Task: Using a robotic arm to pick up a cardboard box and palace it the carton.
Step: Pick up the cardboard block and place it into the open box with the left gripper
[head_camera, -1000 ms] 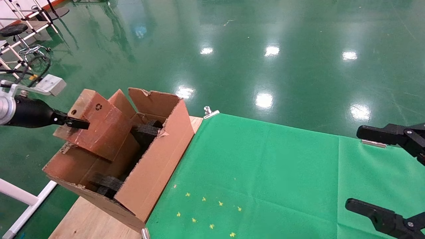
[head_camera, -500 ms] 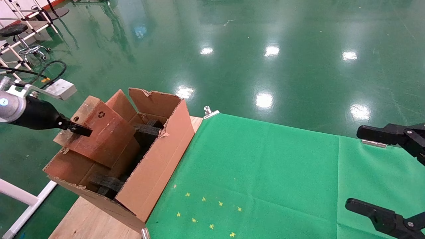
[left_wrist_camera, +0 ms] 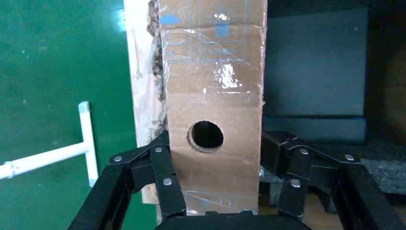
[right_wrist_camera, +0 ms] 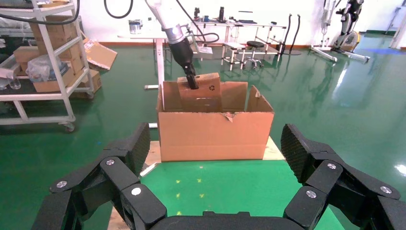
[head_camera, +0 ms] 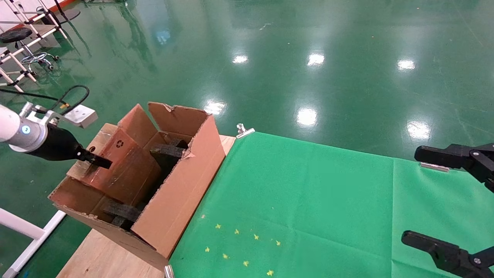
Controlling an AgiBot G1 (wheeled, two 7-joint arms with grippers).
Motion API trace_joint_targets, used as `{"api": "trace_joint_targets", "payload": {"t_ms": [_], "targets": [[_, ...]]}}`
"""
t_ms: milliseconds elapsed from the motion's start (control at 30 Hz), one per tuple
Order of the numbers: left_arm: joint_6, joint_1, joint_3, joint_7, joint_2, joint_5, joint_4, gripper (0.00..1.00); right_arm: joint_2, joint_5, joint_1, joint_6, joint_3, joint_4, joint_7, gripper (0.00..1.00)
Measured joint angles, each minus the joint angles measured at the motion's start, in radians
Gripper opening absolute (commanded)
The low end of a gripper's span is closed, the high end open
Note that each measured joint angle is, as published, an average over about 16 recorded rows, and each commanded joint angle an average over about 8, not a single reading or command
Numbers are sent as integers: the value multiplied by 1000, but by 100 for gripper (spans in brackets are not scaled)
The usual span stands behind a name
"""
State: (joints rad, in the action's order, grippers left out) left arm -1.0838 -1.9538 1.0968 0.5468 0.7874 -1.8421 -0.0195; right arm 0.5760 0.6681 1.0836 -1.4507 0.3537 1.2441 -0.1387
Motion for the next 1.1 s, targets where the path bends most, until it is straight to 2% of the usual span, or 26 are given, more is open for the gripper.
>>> {"api": "trace_joint_targets", "payload": {"t_ms": [1100], "targets": [[185, 217, -57, 53, 43, 81, 10, 0, 0, 0, 0, 0, 0, 0, 0, 100]]}}
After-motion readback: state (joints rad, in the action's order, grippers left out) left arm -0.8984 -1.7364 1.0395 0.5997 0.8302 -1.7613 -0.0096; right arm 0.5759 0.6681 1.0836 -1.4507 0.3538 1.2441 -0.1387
